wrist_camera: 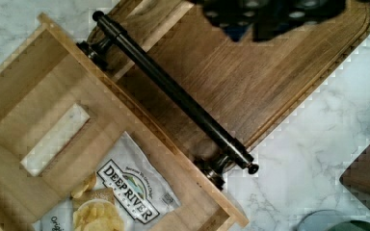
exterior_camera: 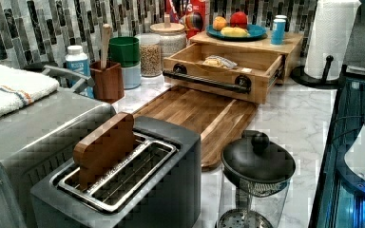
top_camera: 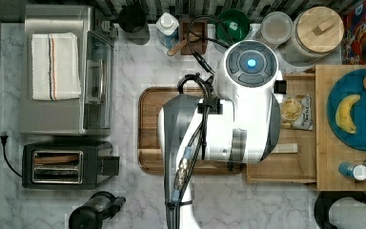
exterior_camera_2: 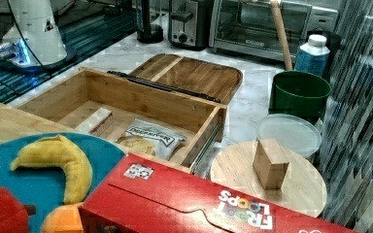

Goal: Close the drawer.

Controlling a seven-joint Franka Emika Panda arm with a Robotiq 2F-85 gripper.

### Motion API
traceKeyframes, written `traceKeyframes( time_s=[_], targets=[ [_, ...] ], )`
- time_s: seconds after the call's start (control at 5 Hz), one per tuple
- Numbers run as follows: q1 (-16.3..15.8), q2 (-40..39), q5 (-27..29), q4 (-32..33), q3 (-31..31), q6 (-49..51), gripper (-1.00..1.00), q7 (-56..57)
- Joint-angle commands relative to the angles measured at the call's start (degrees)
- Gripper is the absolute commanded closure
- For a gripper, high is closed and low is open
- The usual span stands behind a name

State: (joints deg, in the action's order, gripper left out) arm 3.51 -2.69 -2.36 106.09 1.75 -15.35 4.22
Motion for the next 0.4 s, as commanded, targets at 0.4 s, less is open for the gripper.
traceKeyframes(
  time_s=[0.4],
  targets=[
    [-5.9, 2.83, -0.91, 8.22, -6.1, -5.67, -1.0, 10.28]
  ],
)
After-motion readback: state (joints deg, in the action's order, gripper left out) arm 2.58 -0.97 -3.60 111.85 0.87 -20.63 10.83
